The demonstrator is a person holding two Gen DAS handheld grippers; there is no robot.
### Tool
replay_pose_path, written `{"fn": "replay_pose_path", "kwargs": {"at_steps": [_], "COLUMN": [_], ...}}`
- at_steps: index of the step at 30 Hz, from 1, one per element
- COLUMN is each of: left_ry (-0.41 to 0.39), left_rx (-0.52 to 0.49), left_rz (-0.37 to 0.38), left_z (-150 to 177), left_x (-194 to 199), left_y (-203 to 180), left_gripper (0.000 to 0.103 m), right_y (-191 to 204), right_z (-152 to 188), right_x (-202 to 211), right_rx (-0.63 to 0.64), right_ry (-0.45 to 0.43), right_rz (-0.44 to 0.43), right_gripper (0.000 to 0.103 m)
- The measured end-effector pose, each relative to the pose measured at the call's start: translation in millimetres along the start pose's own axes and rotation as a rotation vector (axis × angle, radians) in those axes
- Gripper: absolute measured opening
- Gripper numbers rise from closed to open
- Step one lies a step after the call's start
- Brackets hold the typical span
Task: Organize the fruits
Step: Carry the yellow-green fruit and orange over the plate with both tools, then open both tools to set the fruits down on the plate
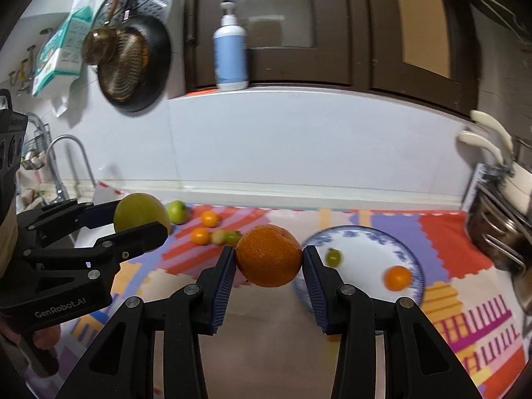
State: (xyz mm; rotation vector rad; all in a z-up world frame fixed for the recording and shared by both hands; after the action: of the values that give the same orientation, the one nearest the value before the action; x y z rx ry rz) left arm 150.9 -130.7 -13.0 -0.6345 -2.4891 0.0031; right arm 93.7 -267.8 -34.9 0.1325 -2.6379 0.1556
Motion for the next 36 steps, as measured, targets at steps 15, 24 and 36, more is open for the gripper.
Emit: {"fn": "replay_pose_path", "kwargs": {"at_steps": [15, 24, 36], "left_ry": [0.105, 0.222, 0.321], "left_rx": [-0.017, -0.035, -0.027], "left_rz": [0.089, 0.1, 0.094], "left_z": [-4, 6, 21], "left_x": [-77, -139, -187], "left_y": [-69, -90, -86], "left_gripper": [0.049, 0.049, 0.049], "right_y": [-83, -118, -132], "right_z": [33, 55, 76], "right_x": [-15, -48, -91], "right_rx": [-0.062, -0.1, -0.129], "right_ry": [0.081, 0.153, 0.233], "right_rz": [0.069, 0.071, 0.033], "right_gripper": [0.042, 0.042, 0.042]}}
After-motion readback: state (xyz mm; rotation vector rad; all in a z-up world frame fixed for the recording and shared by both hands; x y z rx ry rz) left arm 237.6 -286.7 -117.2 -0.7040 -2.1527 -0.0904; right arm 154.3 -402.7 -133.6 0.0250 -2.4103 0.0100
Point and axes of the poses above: each gripper's, at about its wrist camera, not at the fingertips, and x roughly against the way its jaws point, y to its left, z to its underside, the point moved 2 cm from there along -x, roughly the way its jaws point, and after that the axes turned 9 degrees about x, right-handed, at the moved point
